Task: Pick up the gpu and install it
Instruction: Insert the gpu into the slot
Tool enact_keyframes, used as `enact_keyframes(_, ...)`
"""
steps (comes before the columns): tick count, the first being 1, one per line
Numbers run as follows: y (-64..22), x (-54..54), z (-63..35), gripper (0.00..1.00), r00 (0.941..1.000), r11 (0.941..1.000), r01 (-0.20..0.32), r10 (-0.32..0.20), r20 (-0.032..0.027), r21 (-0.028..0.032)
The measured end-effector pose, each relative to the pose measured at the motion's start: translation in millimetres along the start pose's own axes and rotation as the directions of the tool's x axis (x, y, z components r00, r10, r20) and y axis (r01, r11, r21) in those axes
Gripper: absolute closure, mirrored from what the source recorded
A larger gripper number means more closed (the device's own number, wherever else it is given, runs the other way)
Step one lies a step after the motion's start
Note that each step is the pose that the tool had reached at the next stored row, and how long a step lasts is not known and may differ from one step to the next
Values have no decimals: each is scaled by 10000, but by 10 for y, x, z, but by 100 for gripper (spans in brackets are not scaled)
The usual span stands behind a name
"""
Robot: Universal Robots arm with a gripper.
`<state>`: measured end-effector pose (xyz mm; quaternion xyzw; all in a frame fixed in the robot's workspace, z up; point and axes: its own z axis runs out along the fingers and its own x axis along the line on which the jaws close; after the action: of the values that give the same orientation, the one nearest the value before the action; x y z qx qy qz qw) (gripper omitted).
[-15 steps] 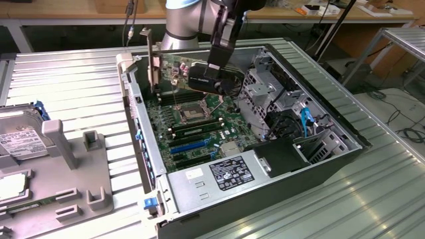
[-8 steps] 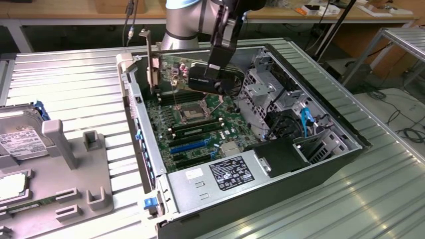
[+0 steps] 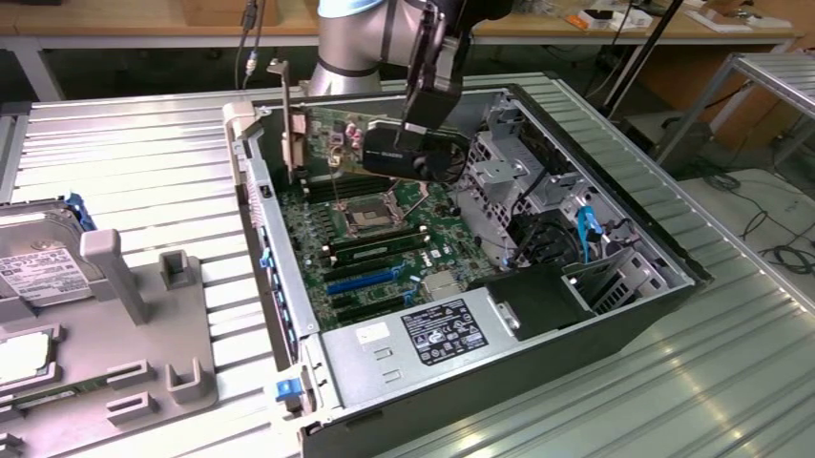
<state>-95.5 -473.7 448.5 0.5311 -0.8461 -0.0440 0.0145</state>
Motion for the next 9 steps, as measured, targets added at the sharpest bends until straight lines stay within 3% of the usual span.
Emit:
enact_keyframes(4, -39, -23, -3, 73, 9998, 9998, 179, -179, 1, -48)
enact_keyframes(9, -62, -36, -5, 73, 9988, 9988, 491, -491, -14, -64)
